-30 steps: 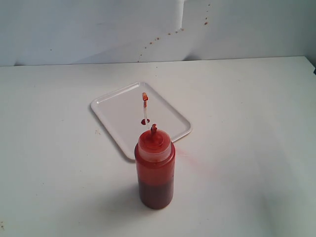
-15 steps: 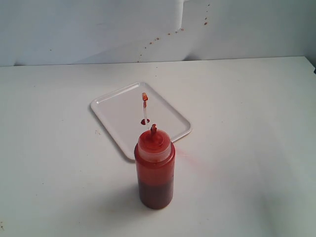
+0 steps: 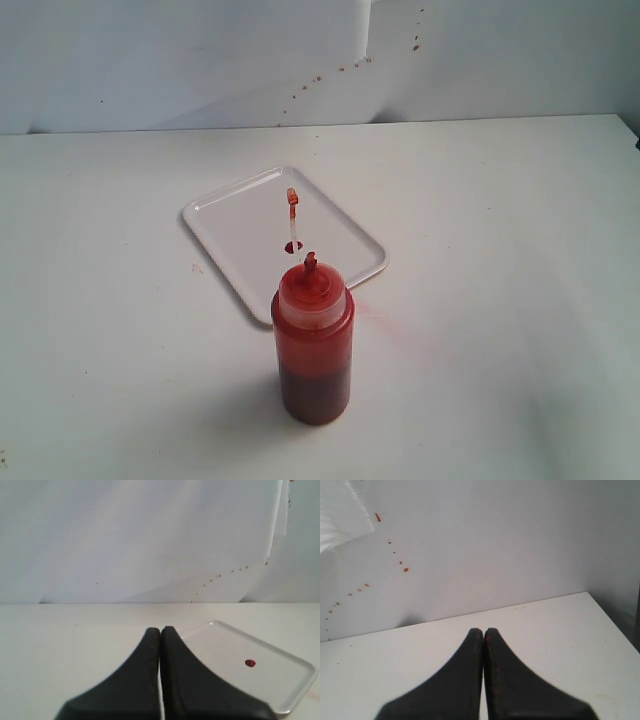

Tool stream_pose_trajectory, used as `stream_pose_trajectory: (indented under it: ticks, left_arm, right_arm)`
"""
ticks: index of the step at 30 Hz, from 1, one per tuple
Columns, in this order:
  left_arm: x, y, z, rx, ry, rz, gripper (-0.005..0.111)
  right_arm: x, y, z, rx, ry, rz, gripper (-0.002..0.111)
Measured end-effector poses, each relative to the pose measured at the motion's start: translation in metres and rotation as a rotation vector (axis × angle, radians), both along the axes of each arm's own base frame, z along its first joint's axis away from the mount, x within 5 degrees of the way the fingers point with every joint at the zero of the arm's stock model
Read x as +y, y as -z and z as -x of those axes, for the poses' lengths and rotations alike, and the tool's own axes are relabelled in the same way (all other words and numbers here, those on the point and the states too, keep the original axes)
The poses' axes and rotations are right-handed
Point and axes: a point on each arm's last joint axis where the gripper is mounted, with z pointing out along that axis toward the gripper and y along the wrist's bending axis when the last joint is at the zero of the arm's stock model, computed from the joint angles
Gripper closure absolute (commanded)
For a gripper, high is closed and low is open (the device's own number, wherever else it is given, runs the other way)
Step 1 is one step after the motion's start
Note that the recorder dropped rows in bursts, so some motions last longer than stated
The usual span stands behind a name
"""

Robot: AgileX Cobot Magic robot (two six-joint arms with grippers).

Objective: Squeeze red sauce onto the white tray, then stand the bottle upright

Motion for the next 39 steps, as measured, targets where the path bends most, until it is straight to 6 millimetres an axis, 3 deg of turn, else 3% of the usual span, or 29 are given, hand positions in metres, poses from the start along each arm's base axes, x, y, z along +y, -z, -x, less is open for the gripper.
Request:
stream_pose_trajectory:
  ticks: [14, 33, 39]
  left_arm:
    - [0.004, 0.017, 0.002, 0.175, -0.024, -0.122, 0.105]
    - [0.008, 0.022, 0.002, 0.206, -0.102, -0.146, 0.105]
    - [0.008, 0.032, 0.001, 0.226, -0.102, -0.148, 0.105]
  right_arm:
    - [0.000, 0.000, 0.000, 0.000, 0.001, -0.001, 0.108]
    - [-0.001, 0.000, 0.000, -0.002, 0.009, -0.009, 0.108]
    - [-0.001, 0.000, 0.000, -0.002, 0.011, -0.010, 0.108]
